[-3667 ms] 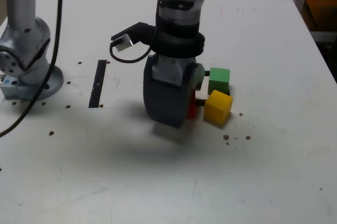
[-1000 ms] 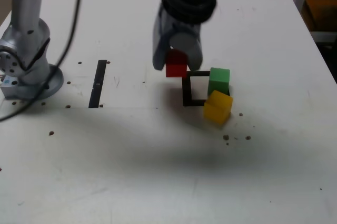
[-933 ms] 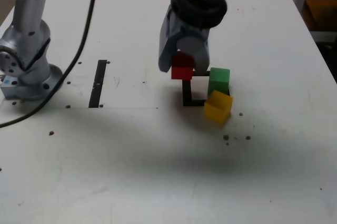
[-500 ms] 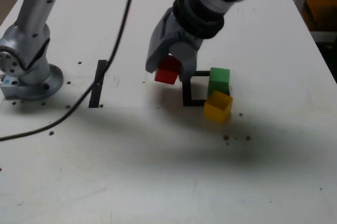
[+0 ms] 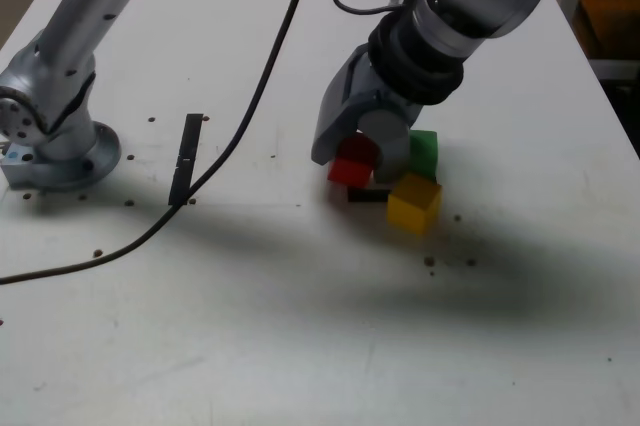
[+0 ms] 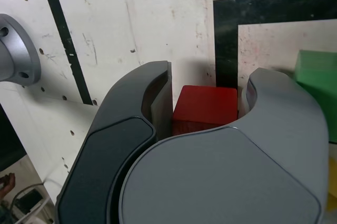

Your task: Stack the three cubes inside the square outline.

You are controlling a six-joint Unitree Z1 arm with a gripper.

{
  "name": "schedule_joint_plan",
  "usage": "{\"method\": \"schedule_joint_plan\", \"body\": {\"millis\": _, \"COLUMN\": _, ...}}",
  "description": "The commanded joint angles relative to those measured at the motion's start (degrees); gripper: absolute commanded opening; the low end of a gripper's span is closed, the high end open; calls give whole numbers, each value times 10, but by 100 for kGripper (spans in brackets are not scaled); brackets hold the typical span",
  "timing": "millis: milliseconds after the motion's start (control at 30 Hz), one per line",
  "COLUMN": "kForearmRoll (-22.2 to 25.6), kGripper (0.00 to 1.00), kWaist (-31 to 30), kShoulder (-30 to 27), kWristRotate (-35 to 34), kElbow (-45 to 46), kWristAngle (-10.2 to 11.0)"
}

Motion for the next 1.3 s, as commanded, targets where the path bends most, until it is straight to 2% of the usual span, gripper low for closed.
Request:
{"method": "schedule_joint_plan", "body": {"millis": 0, "kForearmRoll": 1, "kGripper": 9, "kWaist": -1, "kShoulder": 3, "kWristRotate": 1, "kElbow": -12, "kWristAngle": 0}}
{"method": "schedule_joint_plan", "body": {"millis": 533, "kForearmRoll": -3, "kGripper": 9, "kWaist": -7, "kShoulder": 36, "kWristRotate": 25, "kElbow": -70, "kWristAngle": -11}}
{"method": "schedule_joint_plan", "body": {"millis": 733, "kForearmRoll": 0, "kGripper": 9, "kWaist": 3, "kShoulder": 33, "kWristRotate": 42, "kElbow": -88, "kWristAngle": 3}}
{"method": "schedule_joint_plan", "body": {"millis": 867, "kForearmRoll": 3, "kGripper": 10, "kWaist": 12, "kShoulder": 22, "kWristRotate": 46, "kElbow": -73, "kWristAngle": 10}}
{"method": "schedule_joint_plan", "body": {"millis": 1133, "kForearmRoll": -6, "kGripper": 12, "kWaist": 26, "kShoulder": -3, "kWristRotate": 42, "kElbow": -42, "kWristAngle": 37}}
{"method": "schedule_joint_plan", "body": {"millis": 1267, "kForearmRoll": -19, "kGripper": 13, "kWaist": 28, "kShoulder": -5, "kWristRotate": 35, "kElbow": -31, "kWristAngle": 38}}
